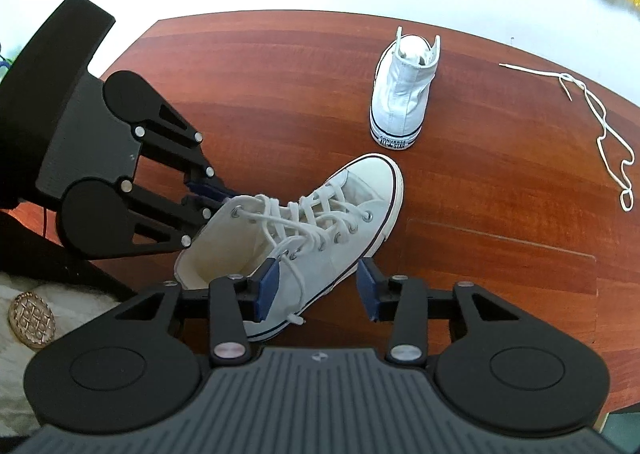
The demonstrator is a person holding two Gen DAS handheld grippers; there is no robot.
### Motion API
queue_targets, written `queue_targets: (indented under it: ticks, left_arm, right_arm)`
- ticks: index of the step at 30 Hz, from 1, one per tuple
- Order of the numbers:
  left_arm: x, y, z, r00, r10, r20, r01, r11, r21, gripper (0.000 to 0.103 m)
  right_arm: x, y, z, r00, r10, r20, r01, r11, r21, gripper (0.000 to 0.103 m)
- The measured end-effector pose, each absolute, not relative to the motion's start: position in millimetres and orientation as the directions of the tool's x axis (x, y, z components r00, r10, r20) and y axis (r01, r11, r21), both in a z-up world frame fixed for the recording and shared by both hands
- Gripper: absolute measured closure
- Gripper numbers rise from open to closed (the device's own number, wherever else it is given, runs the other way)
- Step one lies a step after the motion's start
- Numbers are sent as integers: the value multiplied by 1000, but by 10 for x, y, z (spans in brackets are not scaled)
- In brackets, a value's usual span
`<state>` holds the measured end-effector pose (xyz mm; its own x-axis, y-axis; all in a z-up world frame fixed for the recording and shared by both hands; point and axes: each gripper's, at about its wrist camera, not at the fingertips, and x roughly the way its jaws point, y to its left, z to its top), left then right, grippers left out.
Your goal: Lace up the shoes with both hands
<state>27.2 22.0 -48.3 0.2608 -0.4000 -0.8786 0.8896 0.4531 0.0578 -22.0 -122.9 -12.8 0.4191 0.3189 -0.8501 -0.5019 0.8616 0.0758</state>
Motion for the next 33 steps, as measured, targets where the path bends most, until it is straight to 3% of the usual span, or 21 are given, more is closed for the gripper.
queue_targets:
  ticks: [12,16,33]
  left_arm:
    - [539,423,-237,254,-429,-867,838,545,-25,81]
    - [667,390,-237,284,-410,-867,822,569,0,80]
    - [956,-3,-571,197,-374,-906,882,472,-4,80]
  right_arm:
    - [-111,-1366,-216,452,294,-842,-463,885,60,62]
    - [-40,-1397,-264,455,287,-843,-456,888,57,74]
    - [353,-1320,-582,400,328,-856,-496,863,99,80]
